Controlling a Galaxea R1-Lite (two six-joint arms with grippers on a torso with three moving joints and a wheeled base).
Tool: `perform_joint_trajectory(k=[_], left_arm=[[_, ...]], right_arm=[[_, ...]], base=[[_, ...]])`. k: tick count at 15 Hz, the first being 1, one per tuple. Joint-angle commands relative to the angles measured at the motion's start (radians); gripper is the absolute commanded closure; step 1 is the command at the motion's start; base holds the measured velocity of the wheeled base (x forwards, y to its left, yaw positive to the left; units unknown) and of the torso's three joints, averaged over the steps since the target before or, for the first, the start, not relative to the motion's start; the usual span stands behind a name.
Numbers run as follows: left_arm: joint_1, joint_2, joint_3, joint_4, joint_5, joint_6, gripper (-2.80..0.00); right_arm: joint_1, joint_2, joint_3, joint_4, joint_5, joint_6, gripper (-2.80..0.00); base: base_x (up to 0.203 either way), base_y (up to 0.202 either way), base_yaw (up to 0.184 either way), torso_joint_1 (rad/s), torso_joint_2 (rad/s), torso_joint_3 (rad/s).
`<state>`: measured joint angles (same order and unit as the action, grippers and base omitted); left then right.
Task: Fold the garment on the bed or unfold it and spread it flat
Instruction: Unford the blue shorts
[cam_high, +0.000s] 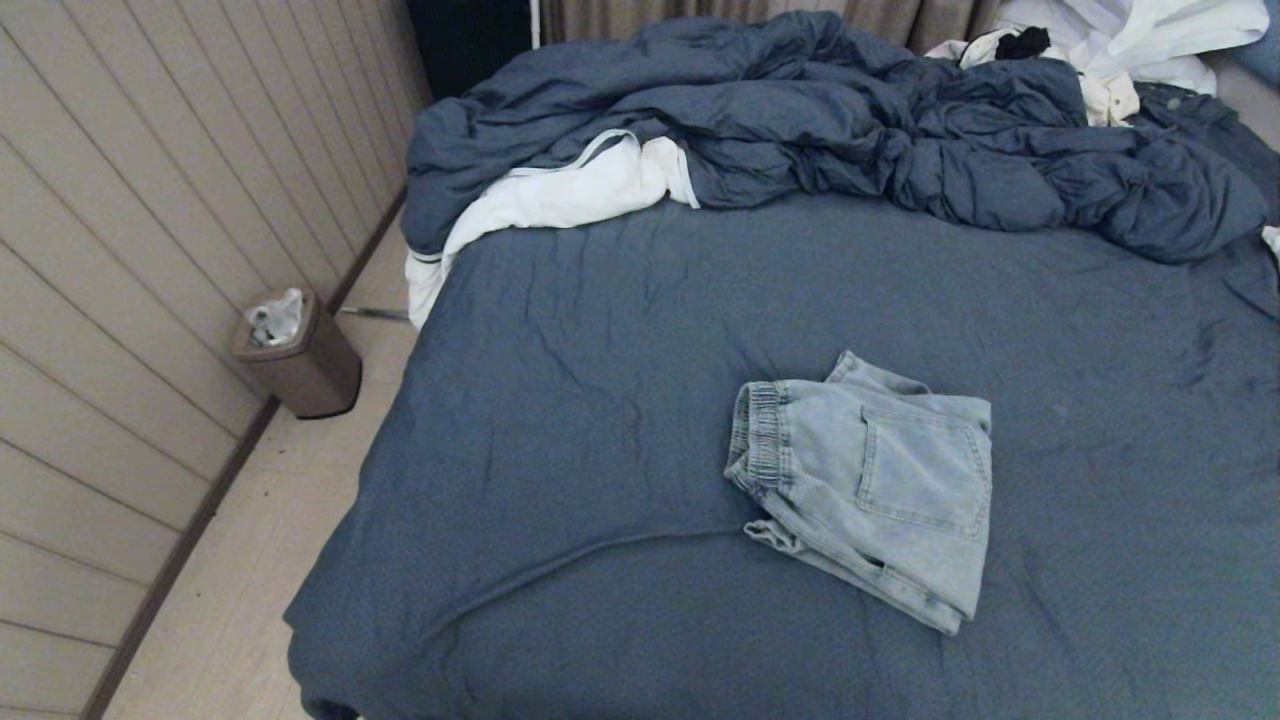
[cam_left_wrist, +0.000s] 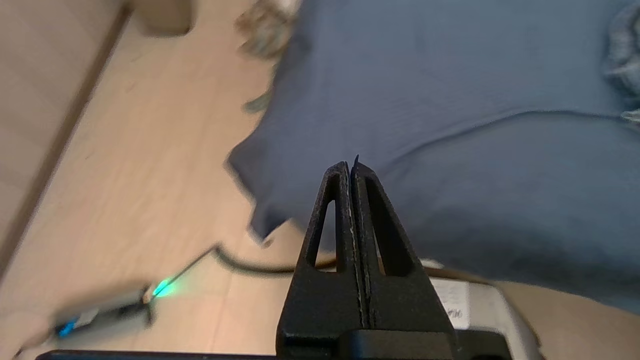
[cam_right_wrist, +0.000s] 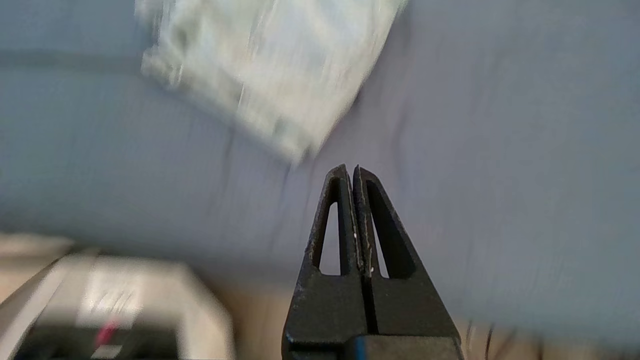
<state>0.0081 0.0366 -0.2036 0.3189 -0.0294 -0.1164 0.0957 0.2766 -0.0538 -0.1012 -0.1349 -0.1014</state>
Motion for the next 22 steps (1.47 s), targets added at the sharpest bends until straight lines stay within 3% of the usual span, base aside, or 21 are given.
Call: perform_joint_trajectory(k=[1, 5, 8, 10, 13, 15, 17, 19, 22], left_arm=[[0.0, -0.036, 0.027, -0.003, -0.08, -0.008, 0.0], [0.0, -0.035, 0.035, -0.023, -0.145, -0.038, 0.0], [0.0, -0.035, 0.039, -0.024, -0.144, -0.089, 0.0], [-0.001, -0.035, 0.039, -0.036, -0.157, -0.073, 0.0], [0.0, -0.035, 0.033, -0.037, -0.32, -0.068, 0.0], [0.0, -0.035, 0.032, -0.038, -0.286, -0.061, 0.0], [0.0, -0.035, 0.035, -0.038, -0.137, -0.033, 0.0], [0.0, -0.035, 0.038, -0.039, 0.005, 0.038, 0.0], [0.0, -0.035, 0.043, -0.038, 0.026, 0.064, 0.0]], right_arm=[[-0.001, -0.001, 0.054, -0.063, -0.012, -0.006, 0.0], [-0.001, -0.001, 0.052, -0.053, -0.01, -0.015, 0.0], [-0.001, -0.001, 0.006, 0.124, -0.017, -0.012, 0.0], [-0.002, -0.002, -0.003, 0.145, -0.031, -0.014, 0.0], [-0.126, -0.026, -0.015, 0.188, -0.006, -0.079, 0.0], [-0.12, -0.067, -0.019, 0.2, 0.0, -0.088, 0.0], [-0.106, -0.198, -0.02, 0.207, 0.007, -0.095, 0.0], [-0.093, -0.273, -0.019, 0.202, 0.013, -0.084, 0.0], [-0.091, -0.273, -0.006, 0.156, 0.011, -0.073, 0.0]], base=[[0.0, 0.0, 0.0, 0.0, 0.0, 0.0], [0.0, 0.0, 0.0, 0.0, 0.0, 0.0], [0.0, 0.0, 0.0, 0.0, 0.0, 0.0], [0.0, 0.0, 0.0, 0.0, 0.0, 0.0], [0.0, 0.0, 0.0, 0.0, 0.0, 0.0], [0.0, 0.0, 0.0, 0.0, 0.0, 0.0], [0.0, 0.0, 0.0, 0.0, 0.0, 0.0], [0.0, 0.0, 0.0, 0.0, 0.0, 0.0], [0.0, 0.0, 0.0, 0.0, 0.0, 0.0]])
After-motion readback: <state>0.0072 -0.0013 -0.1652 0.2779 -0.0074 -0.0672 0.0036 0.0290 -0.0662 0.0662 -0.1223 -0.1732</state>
